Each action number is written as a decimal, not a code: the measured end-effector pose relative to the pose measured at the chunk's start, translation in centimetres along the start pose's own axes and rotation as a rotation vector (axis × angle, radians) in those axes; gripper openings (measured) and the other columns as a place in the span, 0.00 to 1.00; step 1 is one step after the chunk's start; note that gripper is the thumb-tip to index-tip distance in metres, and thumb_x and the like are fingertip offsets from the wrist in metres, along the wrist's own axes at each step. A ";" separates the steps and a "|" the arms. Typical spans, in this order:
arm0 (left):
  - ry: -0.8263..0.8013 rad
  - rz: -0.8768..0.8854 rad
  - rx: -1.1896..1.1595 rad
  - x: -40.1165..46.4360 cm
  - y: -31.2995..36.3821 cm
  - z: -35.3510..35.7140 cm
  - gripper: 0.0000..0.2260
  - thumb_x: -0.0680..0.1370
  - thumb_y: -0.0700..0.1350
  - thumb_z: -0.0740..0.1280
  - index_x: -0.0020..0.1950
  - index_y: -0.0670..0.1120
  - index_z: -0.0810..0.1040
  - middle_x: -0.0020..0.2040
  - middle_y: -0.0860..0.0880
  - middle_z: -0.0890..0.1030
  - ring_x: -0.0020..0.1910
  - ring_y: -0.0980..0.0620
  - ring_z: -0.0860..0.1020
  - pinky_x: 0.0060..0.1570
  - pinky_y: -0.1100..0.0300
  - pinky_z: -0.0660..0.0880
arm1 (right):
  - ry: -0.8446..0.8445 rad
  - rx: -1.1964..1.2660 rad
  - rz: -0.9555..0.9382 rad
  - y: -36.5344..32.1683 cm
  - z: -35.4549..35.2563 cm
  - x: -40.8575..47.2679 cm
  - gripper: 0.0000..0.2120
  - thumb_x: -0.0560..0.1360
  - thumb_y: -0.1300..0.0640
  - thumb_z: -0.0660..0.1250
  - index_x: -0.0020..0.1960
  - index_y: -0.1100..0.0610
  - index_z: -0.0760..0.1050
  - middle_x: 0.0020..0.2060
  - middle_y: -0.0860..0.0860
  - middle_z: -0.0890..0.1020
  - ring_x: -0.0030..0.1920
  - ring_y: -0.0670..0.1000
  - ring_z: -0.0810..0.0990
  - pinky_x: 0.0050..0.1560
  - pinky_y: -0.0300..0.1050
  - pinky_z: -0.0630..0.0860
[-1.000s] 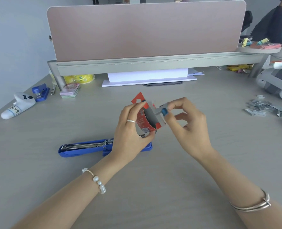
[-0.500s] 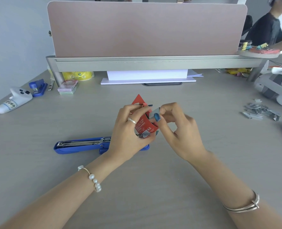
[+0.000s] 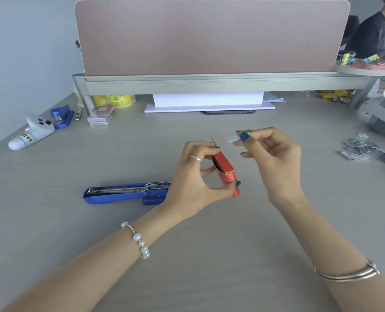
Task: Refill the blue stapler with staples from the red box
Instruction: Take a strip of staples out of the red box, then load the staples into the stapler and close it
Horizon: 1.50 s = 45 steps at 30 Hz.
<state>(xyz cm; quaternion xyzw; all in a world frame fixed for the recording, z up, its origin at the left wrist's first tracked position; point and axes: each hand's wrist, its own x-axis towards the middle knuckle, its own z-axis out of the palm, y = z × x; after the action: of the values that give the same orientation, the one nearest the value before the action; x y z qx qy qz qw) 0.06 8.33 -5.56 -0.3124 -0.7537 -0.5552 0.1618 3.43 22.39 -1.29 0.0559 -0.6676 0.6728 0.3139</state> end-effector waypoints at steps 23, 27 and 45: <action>-0.297 -0.219 -0.008 -0.9 -0.4 0.7 0.32 0.61 0.46 0.79 0.60 0.56 0.68 0.59 0.48 0.68 0.54 0.53 0.78 0.55 0.54 0.78 | 0.057 0.104 0.180 1.0 -1.1 0.9 0.09 0.73 0.68 0.65 0.39 0.56 0.77 0.31 0.46 0.85 0.41 0.49 0.85 0.36 0.35 0.77; -0.376 -0.240 0.069 -0.7 -0.3 0.3 0.32 0.61 0.47 0.80 0.61 0.56 0.69 0.59 0.51 0.67 0.56 0.53 0.76 0.58 0.54 0.76 | 0.041 0.087 0.177 1.2 -1.1 1.0 0.07 0.72 0.67 0.66 0.38 0.57 0.77 0.31 0.45 0.85 0.40 0.49 0.85 0.36 0.35 0.78; -0.403 -0.132 0.169 1.1 2.1 -4.0 0.20 0.68 0.54 0.74 0.58 0.55 0.75 0.59 0.55 0.78 0.57 0.63 0.75 0.53 0.63 0.76 | -0.050 0.016 0.143 2.3 -1.6 1.3 0.08 0.73 0.64 0.67 0.46 0.51 0.79 0.38 0.40 0.85 0.43 0.42 0.83 0.38 0.34 0.77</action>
<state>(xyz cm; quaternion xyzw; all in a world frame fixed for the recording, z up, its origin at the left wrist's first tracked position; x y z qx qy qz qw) 0.16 5.30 -2.02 -0.3524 -0.8334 -0.4257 -0.0031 1.80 24.50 -2.78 0.0273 -0.6721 0.6972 0.2478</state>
